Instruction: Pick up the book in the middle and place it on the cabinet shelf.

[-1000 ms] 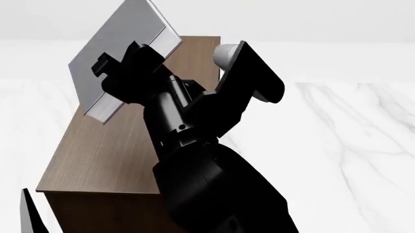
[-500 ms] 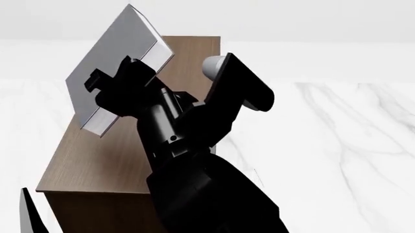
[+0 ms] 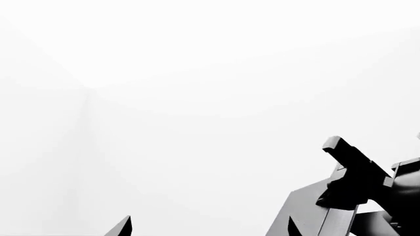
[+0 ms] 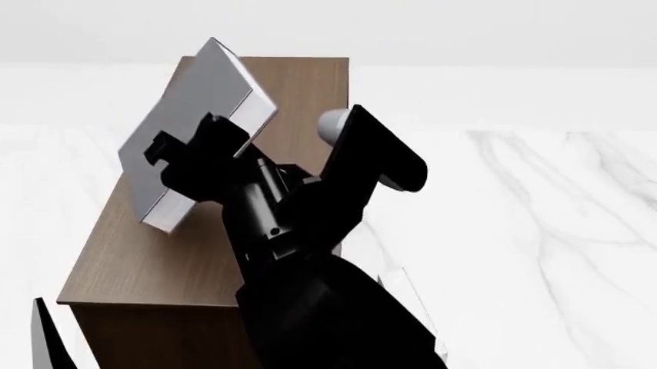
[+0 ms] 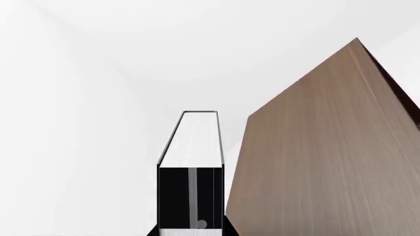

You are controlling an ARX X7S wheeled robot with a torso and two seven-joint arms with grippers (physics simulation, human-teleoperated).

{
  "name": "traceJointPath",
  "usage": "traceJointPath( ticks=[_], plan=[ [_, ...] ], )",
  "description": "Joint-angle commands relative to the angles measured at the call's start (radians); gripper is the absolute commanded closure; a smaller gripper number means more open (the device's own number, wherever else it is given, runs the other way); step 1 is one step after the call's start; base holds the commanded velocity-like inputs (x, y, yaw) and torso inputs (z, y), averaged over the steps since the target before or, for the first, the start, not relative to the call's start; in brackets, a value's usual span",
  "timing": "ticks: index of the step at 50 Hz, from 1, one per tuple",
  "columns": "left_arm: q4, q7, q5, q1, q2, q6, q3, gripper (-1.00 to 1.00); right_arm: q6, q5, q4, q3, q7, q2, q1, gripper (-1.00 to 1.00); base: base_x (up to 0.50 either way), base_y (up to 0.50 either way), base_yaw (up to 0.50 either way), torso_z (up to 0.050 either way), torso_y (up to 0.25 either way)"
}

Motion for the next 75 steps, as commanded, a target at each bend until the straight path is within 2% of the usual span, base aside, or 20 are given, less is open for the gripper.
traceJointPath(
  ticks=[1,17,43,44,75],
  plan=[
    [-0.004,0.02,-0.006,0.0,0.017,0.006,-0.026,-1.0,-0.011,-0.017,0.014,0.038,-0.05,-0.02,0.005,1.0,0.0,0.0,0.0,0.0,0.0],
    [-0.013,0.018,-0.009,-0.003,0.016,0.005,-0.021,-1.0,-0.033,-0.012,0.056,0.026,-0.067,-0.015,-0.005,1.0,0.0,0.0,0.0,0.0,0.001],
    [-0.014,0.014,-0.012,-0.005,0.012,0.0,-0.017,-1.0,-0.035,-0.173,0.049,-0.079,-0.046,0.03,-0.003,1.0,0.0,0.0,0.0,0.0,0.0],
    [-0.014,0.014,-0.013,-0.006,0.012,-0.001,-0.018,-1.0,-0.035,-0.182,0.049,-0.083,-0.044,0.033,-0.001,-1.0,0.0,0.0,0.0,0.0,0.0],
    [-0.014,0.011,-0.014,-0.008,0.008,-0.003,-0.01,-1.0,-0.091,-0.27,0.062,-0.09,-0.058,0.07,0.011,-1.0,0.0,0.0,0.0,0.0,0.001]
  ],
)
